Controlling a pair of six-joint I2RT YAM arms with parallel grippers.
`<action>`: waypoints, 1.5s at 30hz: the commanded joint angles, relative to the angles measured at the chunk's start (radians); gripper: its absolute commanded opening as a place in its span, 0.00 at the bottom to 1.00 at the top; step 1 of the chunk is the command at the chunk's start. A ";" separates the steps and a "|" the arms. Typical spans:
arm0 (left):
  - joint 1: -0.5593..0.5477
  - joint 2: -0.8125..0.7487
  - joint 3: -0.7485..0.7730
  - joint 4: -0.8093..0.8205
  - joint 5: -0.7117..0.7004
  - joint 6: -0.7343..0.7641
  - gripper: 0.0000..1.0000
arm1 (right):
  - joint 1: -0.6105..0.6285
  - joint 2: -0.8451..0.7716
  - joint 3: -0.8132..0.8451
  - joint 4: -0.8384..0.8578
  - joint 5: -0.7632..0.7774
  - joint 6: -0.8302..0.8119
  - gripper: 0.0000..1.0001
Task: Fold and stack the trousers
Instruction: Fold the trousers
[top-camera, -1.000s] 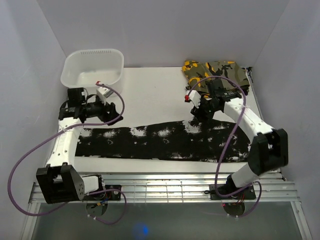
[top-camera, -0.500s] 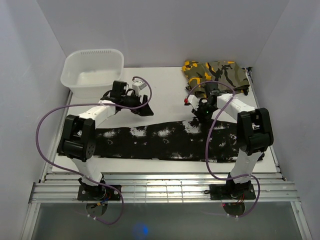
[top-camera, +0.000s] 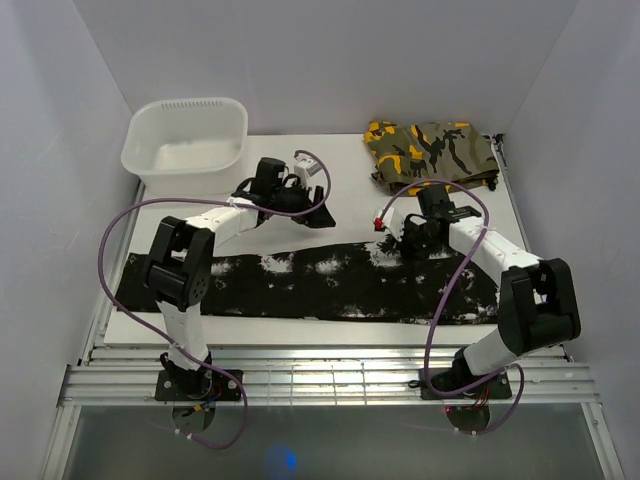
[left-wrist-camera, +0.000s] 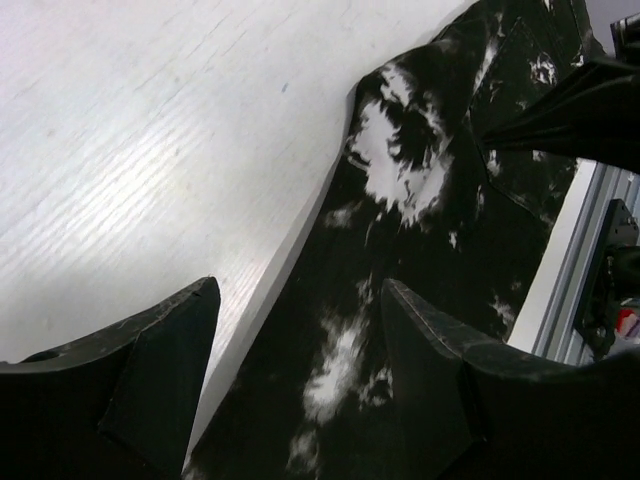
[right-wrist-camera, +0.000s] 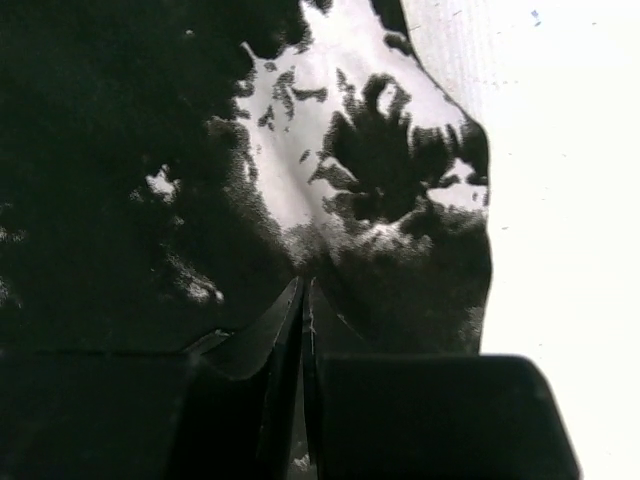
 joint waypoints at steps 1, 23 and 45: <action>-0.070 0.047 0.096 0.005 -0.069 0.039 0.76 | 0.017 -0.003 -0.034 0.045 0.015 0.004 0.08; -0.092 0.158 0.190 0.049 -0.101 -0.043 0.98 | -0.164 0.523 0.559 -0.355 -0.181 0.068 0.74; -0.082 0.100 0.158 0.169 -0.094 -0.312 0.98 | -0.097 0.122 0.092 0.031 -0.143 -0.024 0.08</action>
